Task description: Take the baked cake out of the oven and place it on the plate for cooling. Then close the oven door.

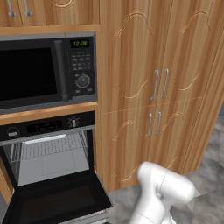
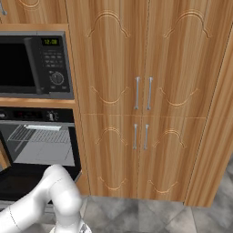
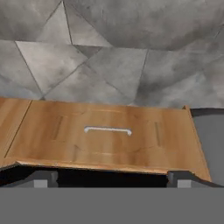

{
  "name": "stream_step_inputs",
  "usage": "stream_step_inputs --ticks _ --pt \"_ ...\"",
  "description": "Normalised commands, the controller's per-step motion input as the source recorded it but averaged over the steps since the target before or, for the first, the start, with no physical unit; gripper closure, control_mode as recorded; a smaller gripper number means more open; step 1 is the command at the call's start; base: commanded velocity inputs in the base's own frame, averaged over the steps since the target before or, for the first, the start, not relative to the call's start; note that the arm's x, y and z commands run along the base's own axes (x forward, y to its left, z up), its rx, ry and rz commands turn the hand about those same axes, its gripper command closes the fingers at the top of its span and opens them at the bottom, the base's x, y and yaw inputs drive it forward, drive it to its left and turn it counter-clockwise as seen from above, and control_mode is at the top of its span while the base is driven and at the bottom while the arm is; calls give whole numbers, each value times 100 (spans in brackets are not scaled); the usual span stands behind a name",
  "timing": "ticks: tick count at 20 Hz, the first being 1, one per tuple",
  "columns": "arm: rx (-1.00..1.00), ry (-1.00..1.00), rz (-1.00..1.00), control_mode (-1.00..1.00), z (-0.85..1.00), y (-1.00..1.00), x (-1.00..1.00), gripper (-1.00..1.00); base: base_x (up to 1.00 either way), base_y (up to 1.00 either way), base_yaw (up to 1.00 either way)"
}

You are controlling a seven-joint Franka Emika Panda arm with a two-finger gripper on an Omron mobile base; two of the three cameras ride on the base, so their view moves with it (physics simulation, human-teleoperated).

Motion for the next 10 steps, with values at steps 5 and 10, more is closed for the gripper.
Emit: stream_step_inputs --ticks 5,10 --pt "28 -36 1 -100 11 5 88 -100 0 0 0" --pt "23 -22 0 -100 17 15 89 -100 0 0 0"
